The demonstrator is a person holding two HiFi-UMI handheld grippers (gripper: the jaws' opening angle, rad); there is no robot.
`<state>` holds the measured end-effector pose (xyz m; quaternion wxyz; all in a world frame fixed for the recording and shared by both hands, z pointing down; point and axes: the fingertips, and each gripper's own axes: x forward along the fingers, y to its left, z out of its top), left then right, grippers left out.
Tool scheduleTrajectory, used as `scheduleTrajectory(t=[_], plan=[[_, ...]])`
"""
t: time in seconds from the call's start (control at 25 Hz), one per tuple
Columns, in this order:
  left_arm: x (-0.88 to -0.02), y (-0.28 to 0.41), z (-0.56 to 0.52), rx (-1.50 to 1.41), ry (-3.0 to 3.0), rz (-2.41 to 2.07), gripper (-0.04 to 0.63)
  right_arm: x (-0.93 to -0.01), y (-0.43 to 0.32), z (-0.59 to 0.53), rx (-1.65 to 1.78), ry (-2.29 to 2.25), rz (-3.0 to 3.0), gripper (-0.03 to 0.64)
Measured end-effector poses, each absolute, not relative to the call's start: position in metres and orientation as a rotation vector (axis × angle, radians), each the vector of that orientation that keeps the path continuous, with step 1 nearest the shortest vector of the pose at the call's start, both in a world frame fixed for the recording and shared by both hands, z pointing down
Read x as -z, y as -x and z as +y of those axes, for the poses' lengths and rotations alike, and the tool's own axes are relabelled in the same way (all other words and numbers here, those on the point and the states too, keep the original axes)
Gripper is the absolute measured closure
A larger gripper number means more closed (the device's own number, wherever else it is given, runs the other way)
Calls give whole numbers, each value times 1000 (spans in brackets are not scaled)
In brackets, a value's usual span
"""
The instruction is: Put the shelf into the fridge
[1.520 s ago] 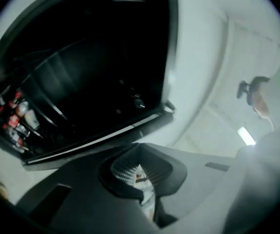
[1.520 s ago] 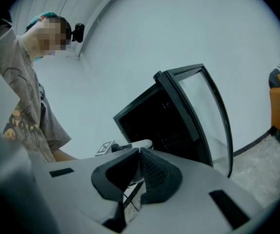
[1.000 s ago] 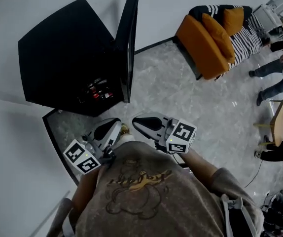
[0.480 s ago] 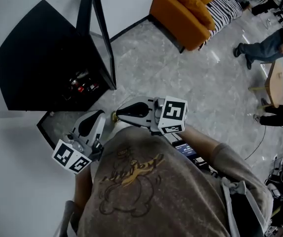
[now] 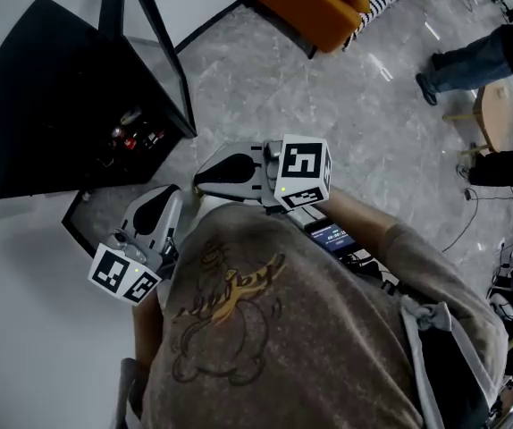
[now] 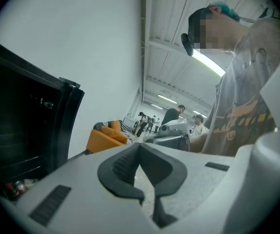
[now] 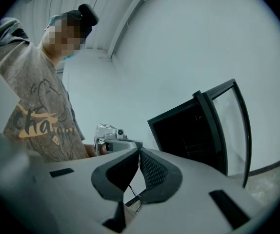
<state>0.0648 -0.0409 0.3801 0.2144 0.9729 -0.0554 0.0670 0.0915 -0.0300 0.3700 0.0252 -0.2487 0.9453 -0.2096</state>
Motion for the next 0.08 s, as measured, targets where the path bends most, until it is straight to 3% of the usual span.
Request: scheduleTrajectory(t=[0.08], plan=[[-383, -63, -39, -190, -2695, -172, 591, -372, -92, -26, 655, 762, 2927, 592]])
